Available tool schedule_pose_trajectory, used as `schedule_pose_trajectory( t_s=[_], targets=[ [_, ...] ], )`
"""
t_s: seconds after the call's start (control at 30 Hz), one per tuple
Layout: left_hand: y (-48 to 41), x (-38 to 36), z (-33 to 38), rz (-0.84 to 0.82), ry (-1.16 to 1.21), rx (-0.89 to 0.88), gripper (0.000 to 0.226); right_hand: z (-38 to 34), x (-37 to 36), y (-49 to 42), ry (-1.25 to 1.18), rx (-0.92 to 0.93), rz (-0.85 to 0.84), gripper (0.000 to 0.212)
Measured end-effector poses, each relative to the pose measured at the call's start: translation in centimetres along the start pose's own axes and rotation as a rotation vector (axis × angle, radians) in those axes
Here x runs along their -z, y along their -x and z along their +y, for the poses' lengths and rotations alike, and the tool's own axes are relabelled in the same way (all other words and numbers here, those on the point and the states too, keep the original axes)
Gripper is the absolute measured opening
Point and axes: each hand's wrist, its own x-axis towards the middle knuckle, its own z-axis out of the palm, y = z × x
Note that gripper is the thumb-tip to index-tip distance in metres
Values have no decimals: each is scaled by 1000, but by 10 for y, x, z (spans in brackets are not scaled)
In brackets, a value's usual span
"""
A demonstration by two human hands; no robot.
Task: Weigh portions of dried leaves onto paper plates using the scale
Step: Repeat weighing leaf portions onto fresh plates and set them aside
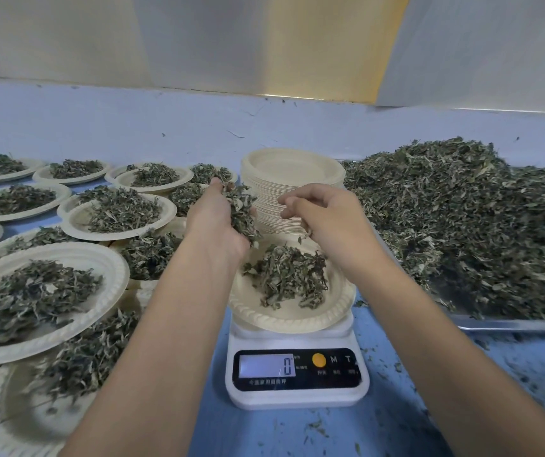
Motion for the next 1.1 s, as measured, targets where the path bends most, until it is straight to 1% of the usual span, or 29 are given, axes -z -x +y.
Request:
schedule_pose_trajectory(
  t_s=[0.17, 0.3, 0.6, 0.73, 0.97, 1.03, 1.1],
  targets=[
    [2, 0, 0, 3, 6, 10, 27, -3, 0, 1, -92, -51, -34, 18],
    [3, 0, -1, -14, 2, 31, 27, -4, 1, 2, -118, -36, -28, 20],
    [6, 0, -3, -24, -22, 36, 29, -4, 1, 2, -103, -5, -14, 22],
    [7, 0, -3, -19, -29, 33, 30, -3, 2, 2, -52, -36, -43, 22],
    [5, -1, -3, -34, -96, 29, 27, -4, 0, 5, -77, -25, -60, 24],
    [5, -1, -5, -34, -118, 11, 26, -6, 0, 4, -95, -10, -65, 19],
    [5, -1, -7, -32, -128, -16, 26, -8, -3, 6, -136, 23, -99, 8]
  ],
)
